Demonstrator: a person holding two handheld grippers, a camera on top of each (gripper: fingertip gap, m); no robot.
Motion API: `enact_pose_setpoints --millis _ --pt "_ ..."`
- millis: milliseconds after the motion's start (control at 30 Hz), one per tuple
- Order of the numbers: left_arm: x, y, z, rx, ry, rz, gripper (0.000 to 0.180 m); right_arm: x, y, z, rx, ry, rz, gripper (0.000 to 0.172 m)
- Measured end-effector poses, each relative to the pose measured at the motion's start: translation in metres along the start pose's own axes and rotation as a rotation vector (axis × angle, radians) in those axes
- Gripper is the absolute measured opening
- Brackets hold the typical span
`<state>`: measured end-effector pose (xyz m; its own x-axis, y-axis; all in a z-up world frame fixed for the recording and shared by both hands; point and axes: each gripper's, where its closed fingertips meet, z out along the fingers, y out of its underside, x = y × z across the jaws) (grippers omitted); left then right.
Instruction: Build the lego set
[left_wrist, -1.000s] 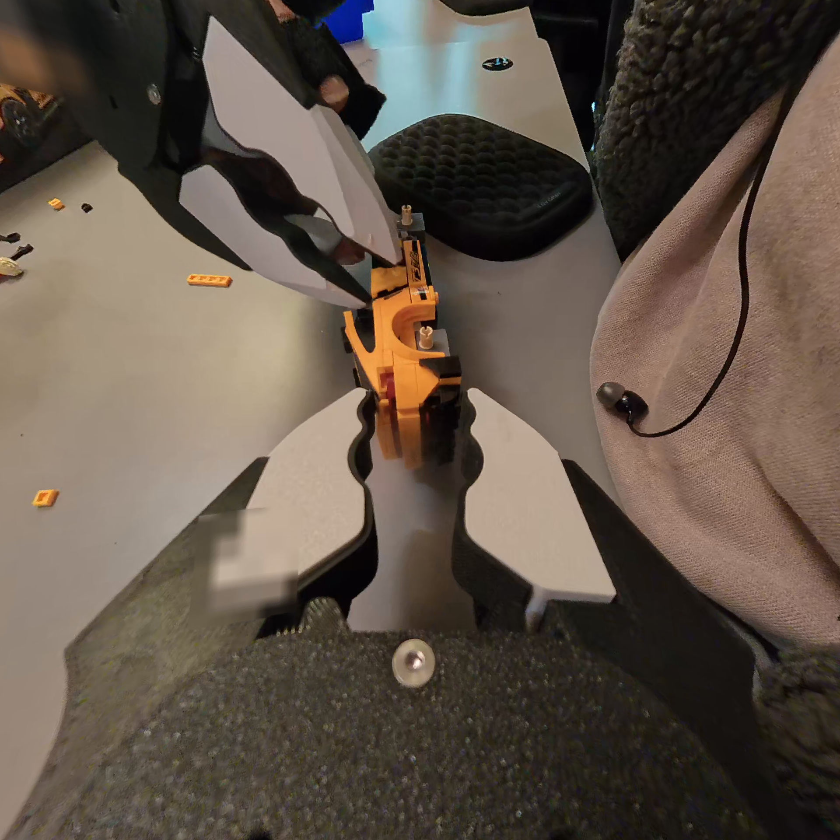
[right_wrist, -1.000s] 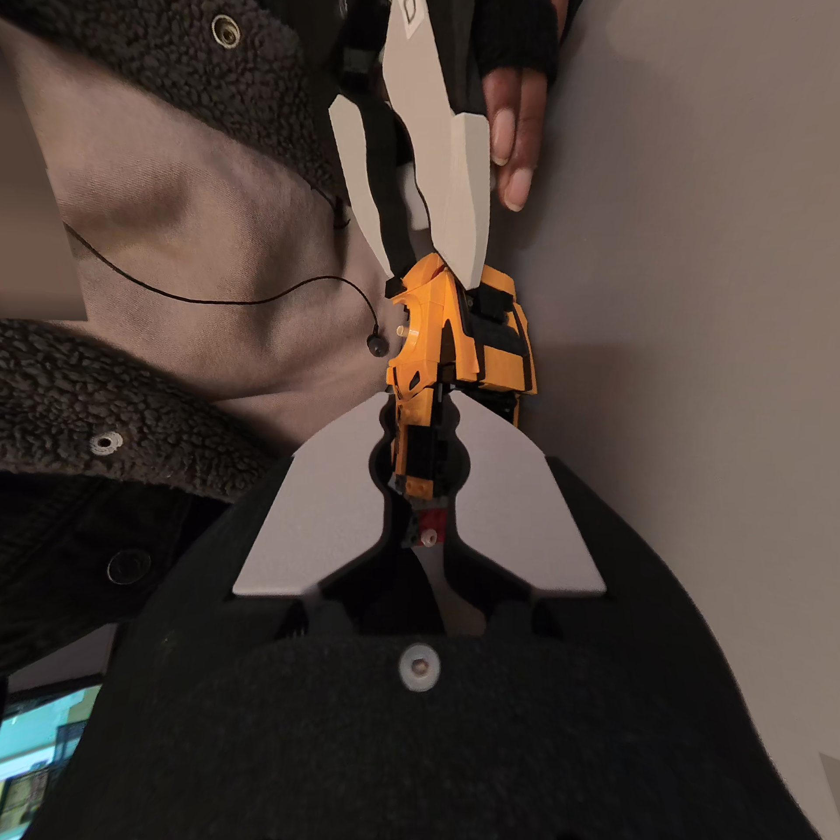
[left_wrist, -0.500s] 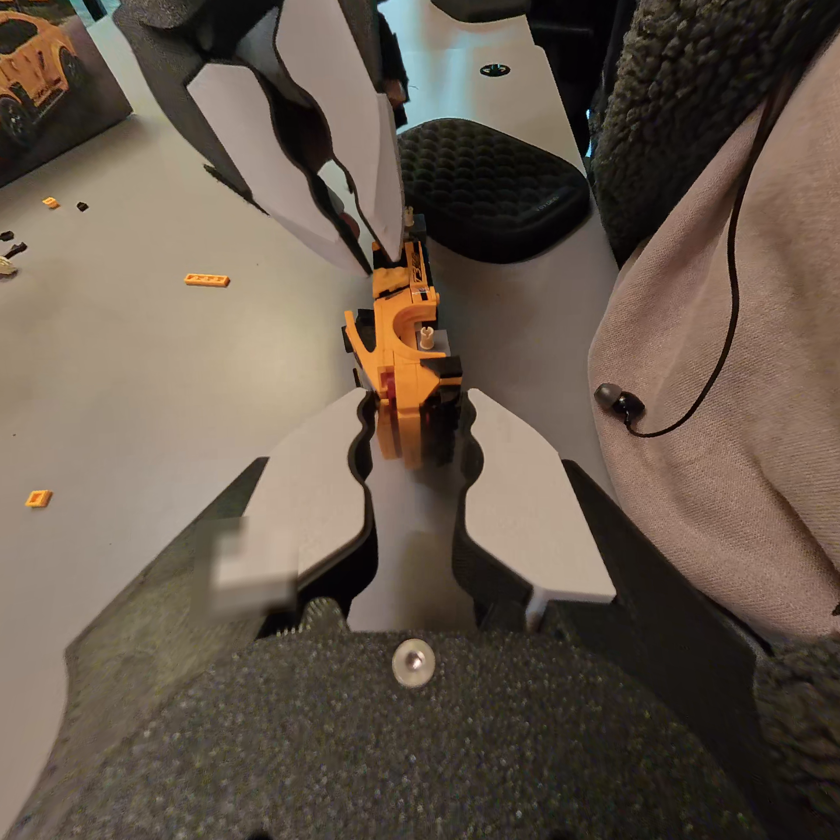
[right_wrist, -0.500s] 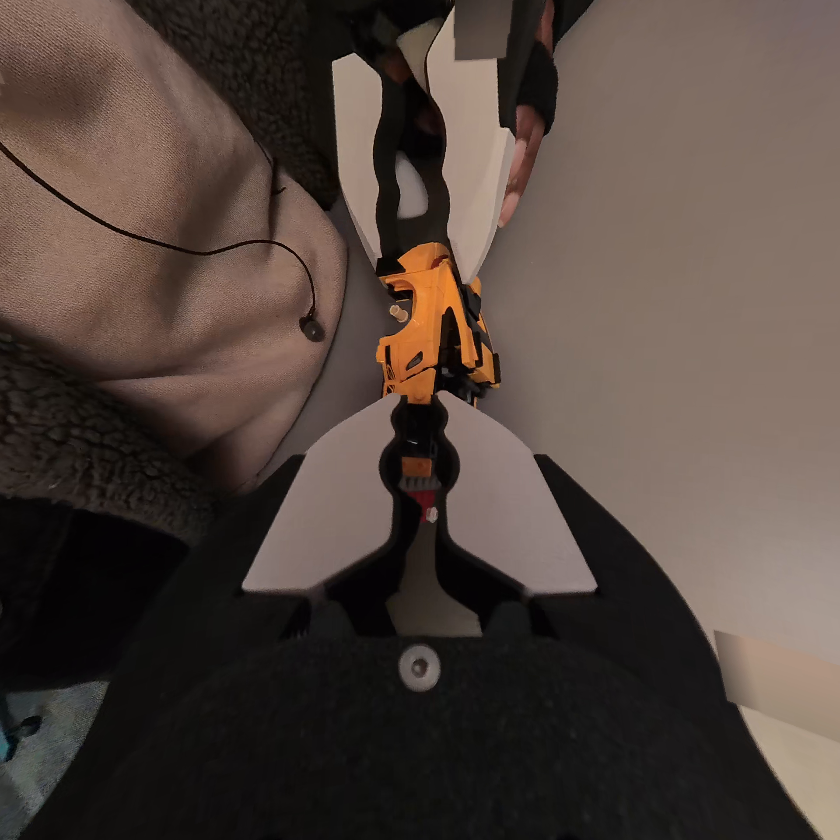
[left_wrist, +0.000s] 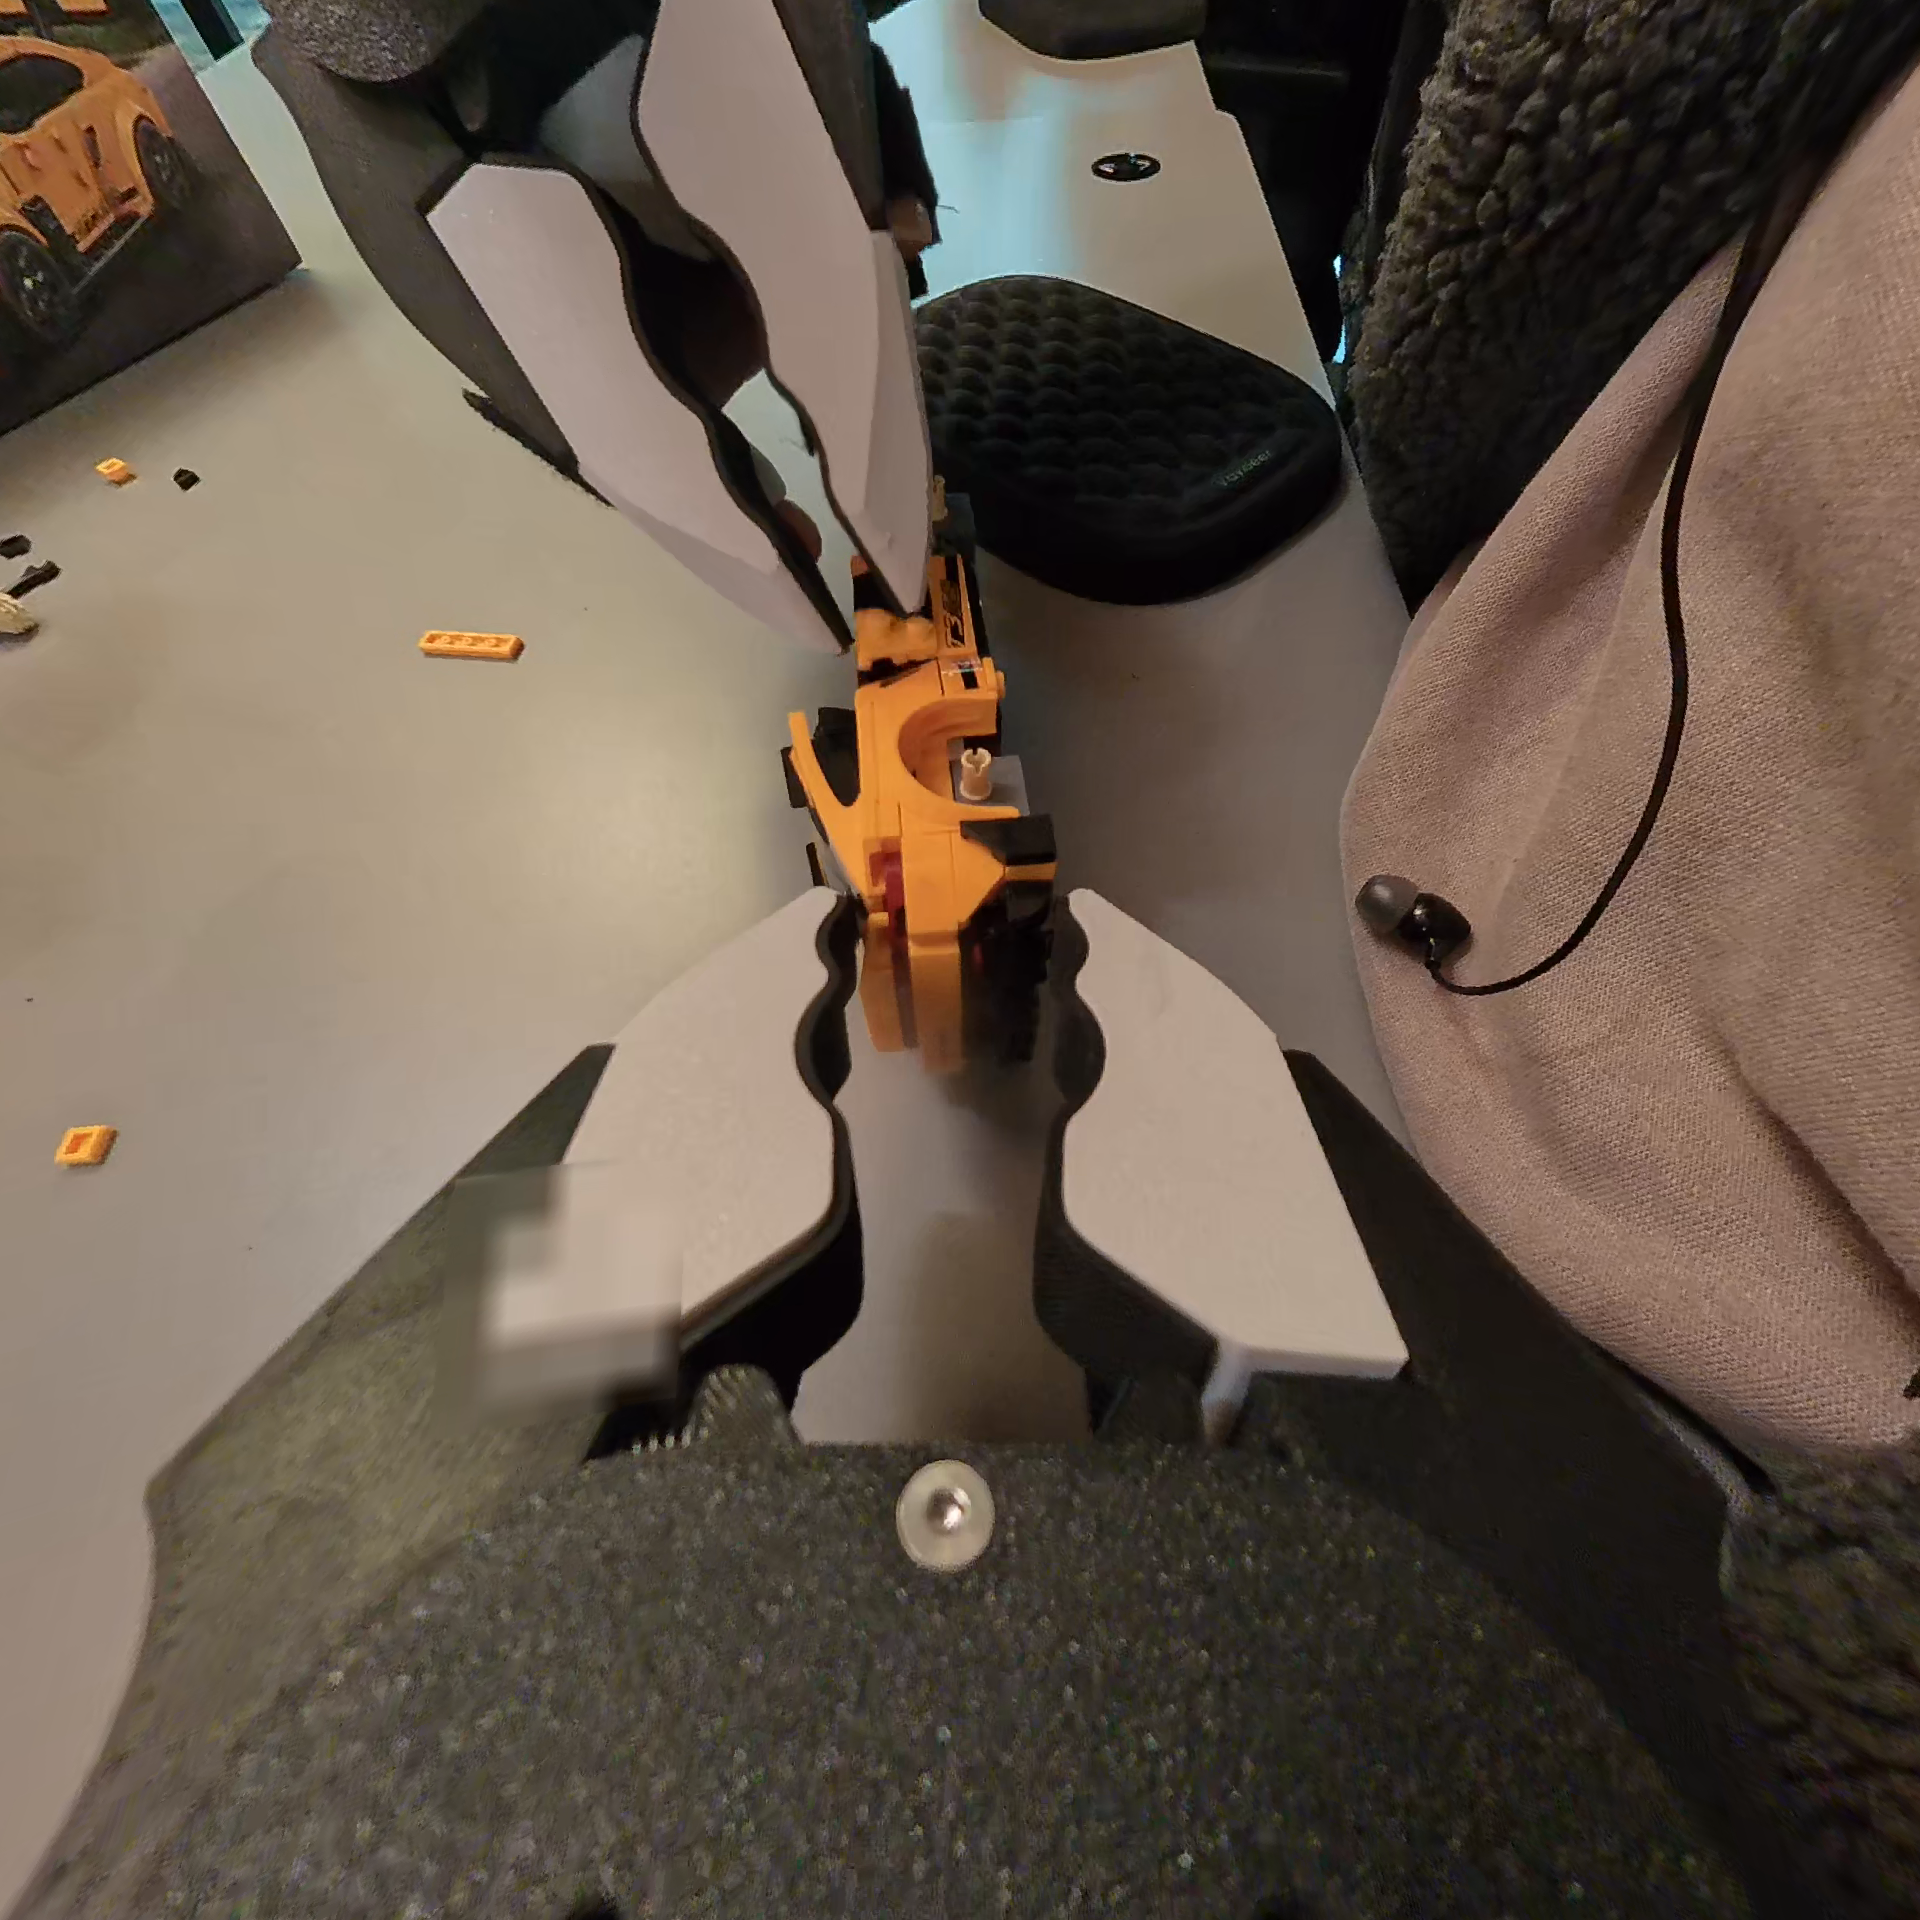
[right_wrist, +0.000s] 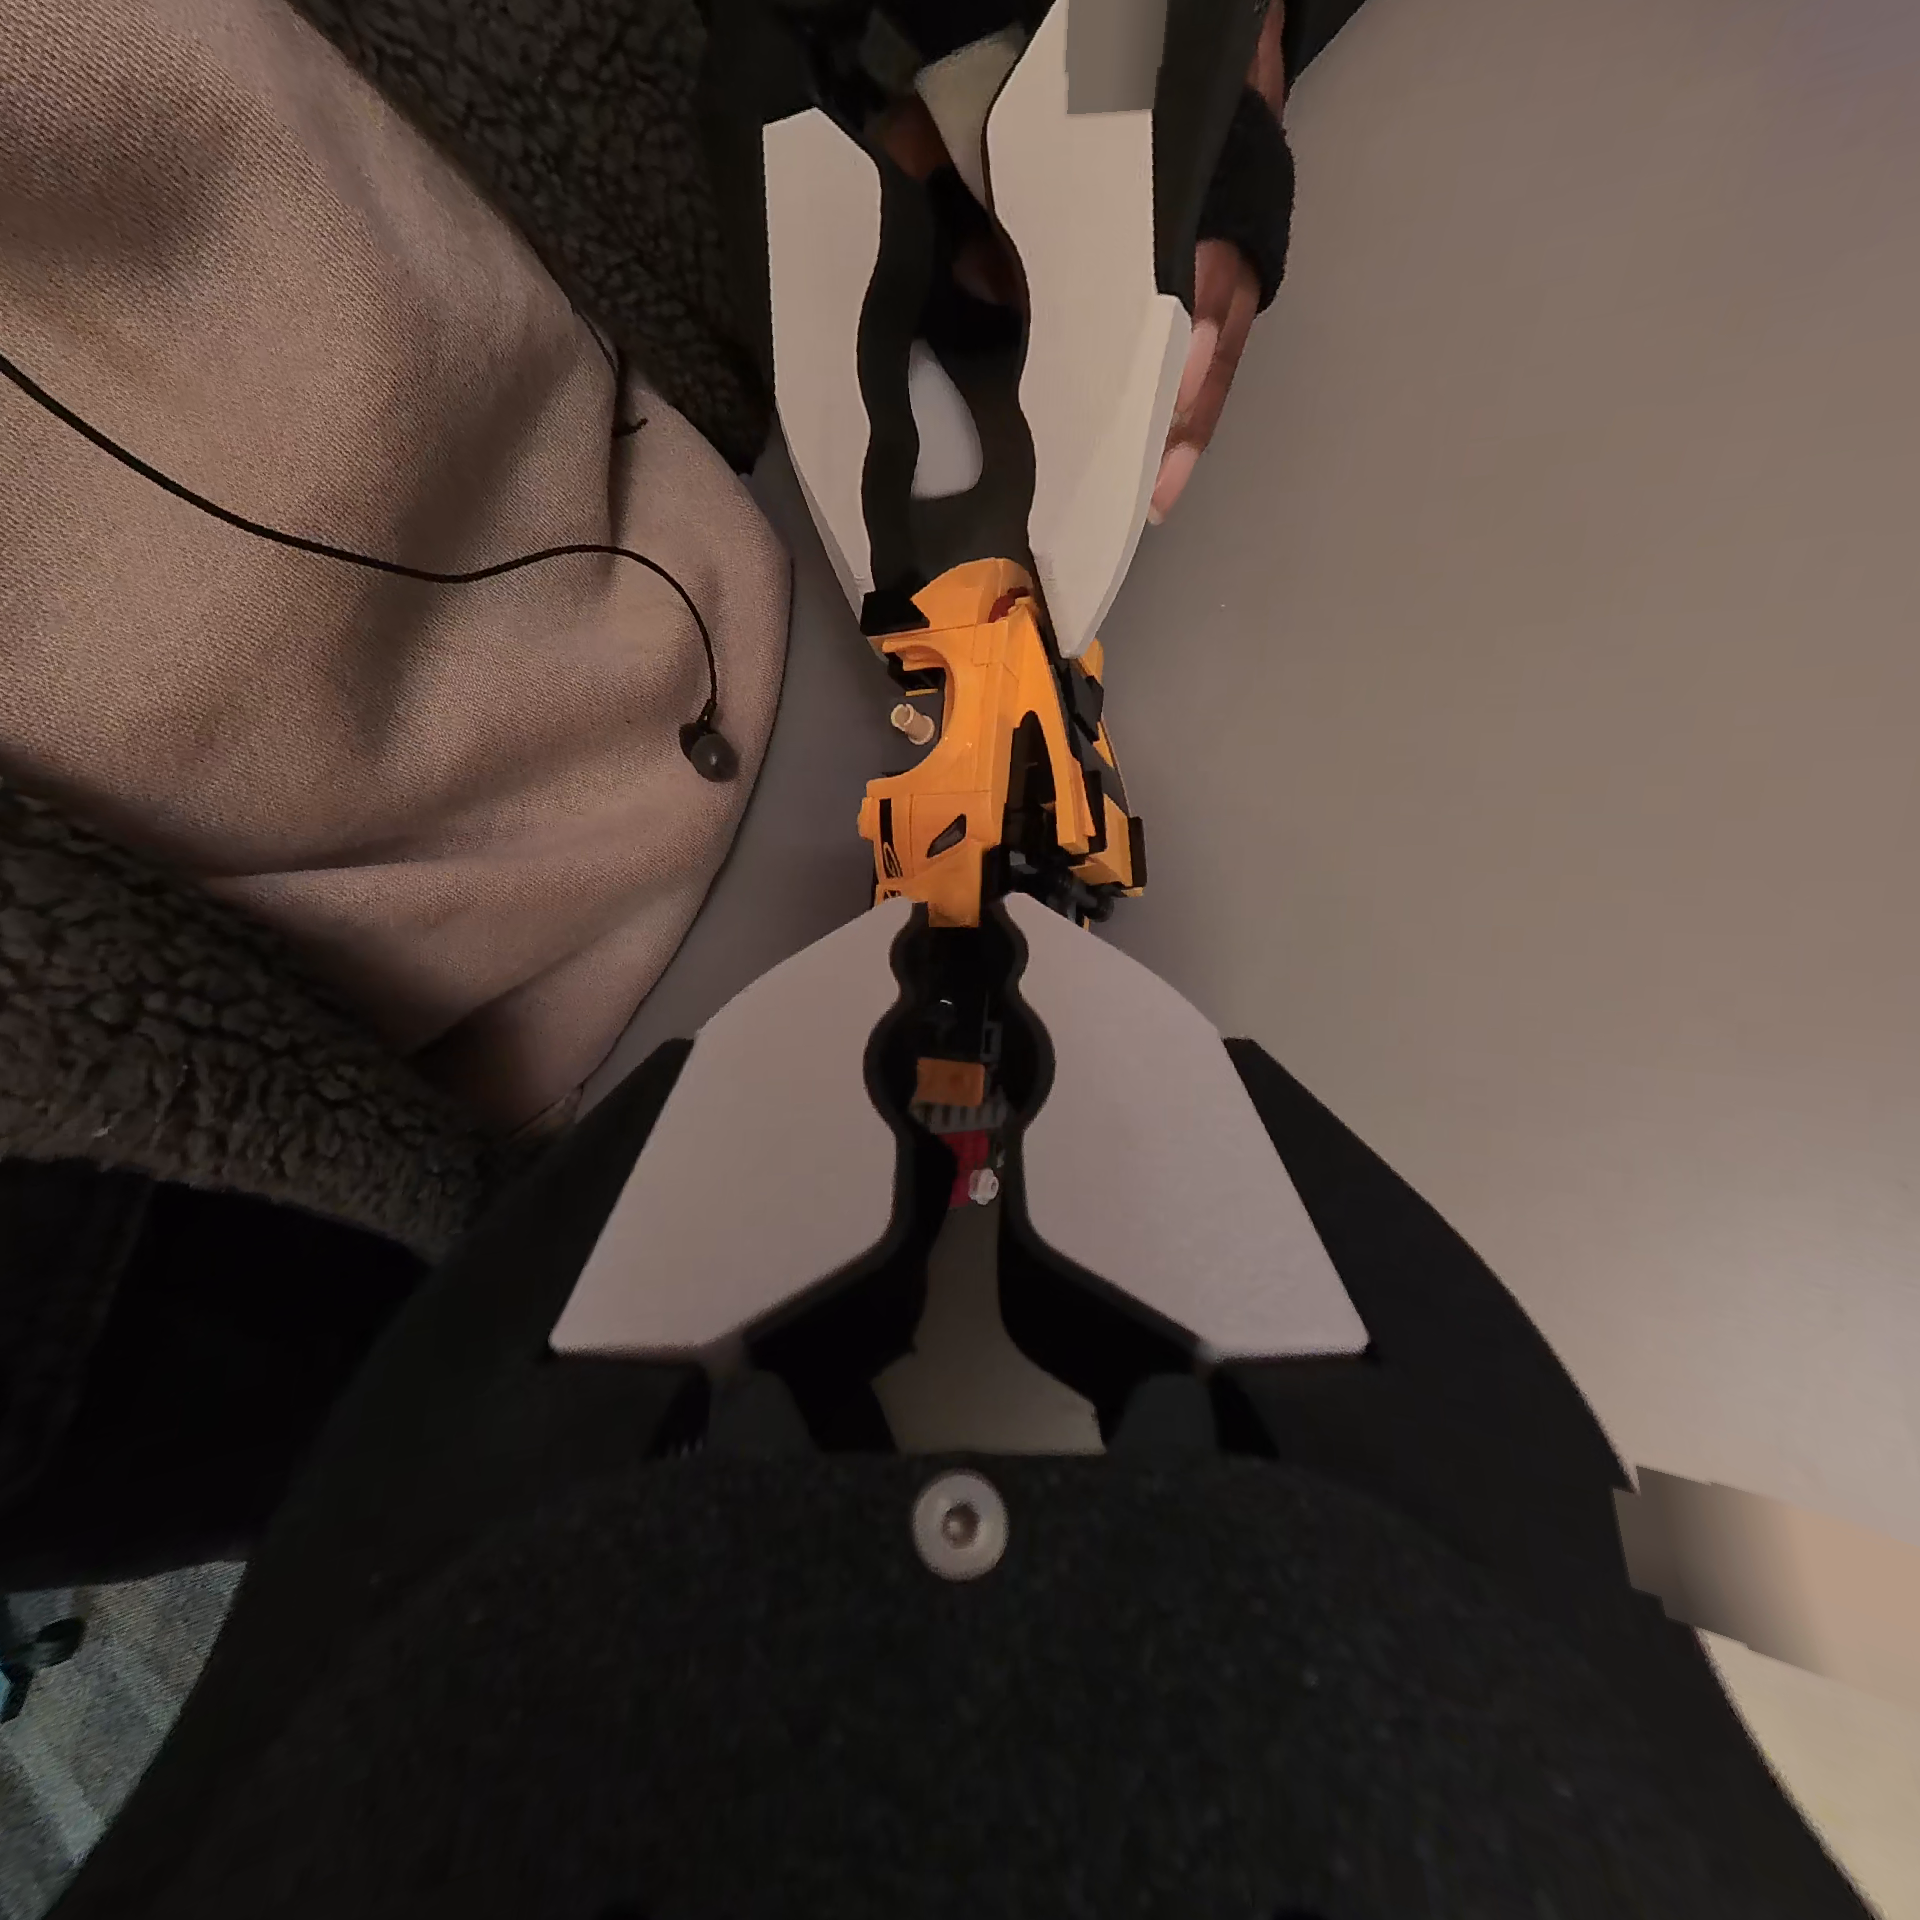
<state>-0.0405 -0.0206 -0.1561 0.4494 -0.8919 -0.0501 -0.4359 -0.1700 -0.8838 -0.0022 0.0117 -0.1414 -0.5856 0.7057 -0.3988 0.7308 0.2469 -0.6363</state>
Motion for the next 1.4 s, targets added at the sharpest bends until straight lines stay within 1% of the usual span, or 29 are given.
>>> enact_pose_setpoints --millis 67,267,400,633,767,967,1200,1400 --pt "0.000 0.000 0.000 0.001 0.004 0.003 0.036 0.000 0.000 0.000 0.004 -0.002 0.007 0.011" --pt "0.002 0.001 -0.001 0.001 0.024 0.002 0.046 0.002 -0.002 0.000 0.013 -0.004 0.020 0.012" --pt "0.001 0.006 0.003 -0.027 0.024 -0.012 0.050 0.001 -0.002 0.001 0.009 -0.013 0.018 0.011" --pt "0.000 0.015 0.011 -0.079 0.018 -0.030 0.047 0.000 -0.003 0.002 -0.032 -0.033 0.002 0.010" --pt "-0.002 0.015 0.013 -0.082 0.009 -0.041 0.040 -0.001 -0.004 0.003 -0.082 -0.058 -0.004 0.010" --pt "-0.003 0.015 0.013 -0.084 -0.004 -0.030 0.039 -0.002 -0.006 0.006 -0.125 -0.084 0.002 0.010" --pt "-0.003 0.015 0.013 -0.086 -0.010 -0.020 0.039 0.000 -0.006 0.005 -0.109 -0.072 0.017 0.014" --pt "-0.004 0.016 0.013 -0.088 -0.021 -0.005 0.039 0.001 -0.009 -0.001 -0.058 -0.091 0.083 0.017"
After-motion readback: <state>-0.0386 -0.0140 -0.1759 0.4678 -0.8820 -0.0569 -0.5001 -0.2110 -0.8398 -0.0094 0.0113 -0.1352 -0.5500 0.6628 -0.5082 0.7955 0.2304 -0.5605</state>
